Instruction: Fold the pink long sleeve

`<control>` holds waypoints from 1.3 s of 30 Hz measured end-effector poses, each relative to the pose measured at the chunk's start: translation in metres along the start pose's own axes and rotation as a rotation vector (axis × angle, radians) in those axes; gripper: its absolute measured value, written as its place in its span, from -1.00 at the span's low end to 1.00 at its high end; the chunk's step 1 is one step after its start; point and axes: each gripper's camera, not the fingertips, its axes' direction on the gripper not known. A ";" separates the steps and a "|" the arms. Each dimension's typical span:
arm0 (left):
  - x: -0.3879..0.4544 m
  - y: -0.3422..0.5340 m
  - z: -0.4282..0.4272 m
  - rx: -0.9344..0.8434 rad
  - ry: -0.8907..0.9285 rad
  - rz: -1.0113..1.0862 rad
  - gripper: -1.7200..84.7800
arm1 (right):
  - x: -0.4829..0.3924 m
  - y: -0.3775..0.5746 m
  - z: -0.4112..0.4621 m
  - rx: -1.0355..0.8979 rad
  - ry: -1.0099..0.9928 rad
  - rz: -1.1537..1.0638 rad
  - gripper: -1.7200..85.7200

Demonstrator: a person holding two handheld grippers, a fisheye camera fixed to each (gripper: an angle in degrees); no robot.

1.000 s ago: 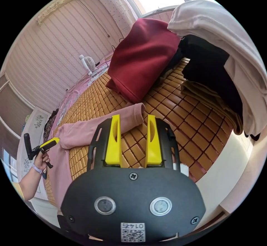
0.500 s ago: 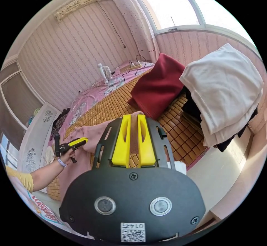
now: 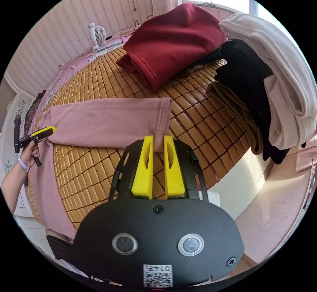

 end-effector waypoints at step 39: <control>-0.110 0.456 -0.243 -0.212 -0.128 -0.648 -0.71 | -0.234 -0.003 -0.114 -0.507 -0.389 -0.497 -0.69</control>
